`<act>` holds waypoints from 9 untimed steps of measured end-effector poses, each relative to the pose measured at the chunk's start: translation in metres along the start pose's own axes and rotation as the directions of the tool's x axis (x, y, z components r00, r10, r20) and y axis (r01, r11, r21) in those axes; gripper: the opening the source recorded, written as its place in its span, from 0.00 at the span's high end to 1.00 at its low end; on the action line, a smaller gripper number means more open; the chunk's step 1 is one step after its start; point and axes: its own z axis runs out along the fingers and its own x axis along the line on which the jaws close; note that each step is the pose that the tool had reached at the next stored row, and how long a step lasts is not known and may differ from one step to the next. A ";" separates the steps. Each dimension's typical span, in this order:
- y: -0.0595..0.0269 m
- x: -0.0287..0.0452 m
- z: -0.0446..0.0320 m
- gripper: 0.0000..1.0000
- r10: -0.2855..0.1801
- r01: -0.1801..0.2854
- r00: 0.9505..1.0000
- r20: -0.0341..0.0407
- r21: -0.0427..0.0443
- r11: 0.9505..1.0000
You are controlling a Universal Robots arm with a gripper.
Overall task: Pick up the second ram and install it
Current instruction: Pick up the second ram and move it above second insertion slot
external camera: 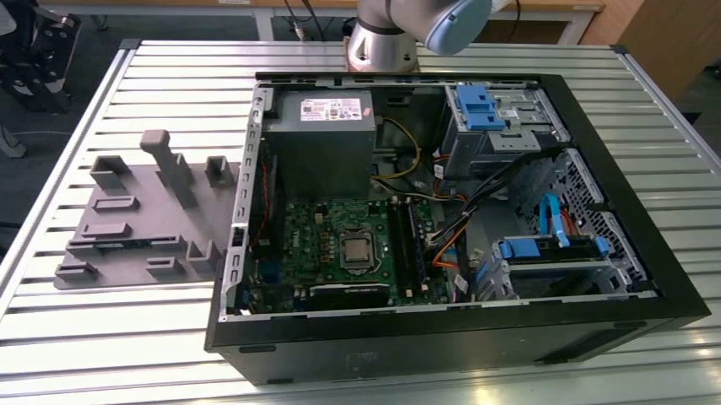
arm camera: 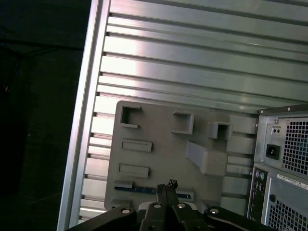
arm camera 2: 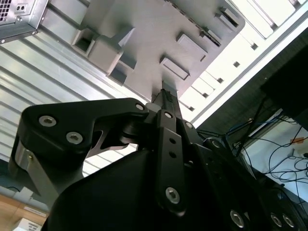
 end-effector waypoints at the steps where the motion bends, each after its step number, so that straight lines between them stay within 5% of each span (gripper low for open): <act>1: 0.0000 0.0000 0.0000 0.89 -0.005 0.005 1.000 0.000 0.000 1.000; 9: 0.0000 0.0006 0.0000 0.89 -0.046 0.046 0.999 -0.002 -0.001 0.999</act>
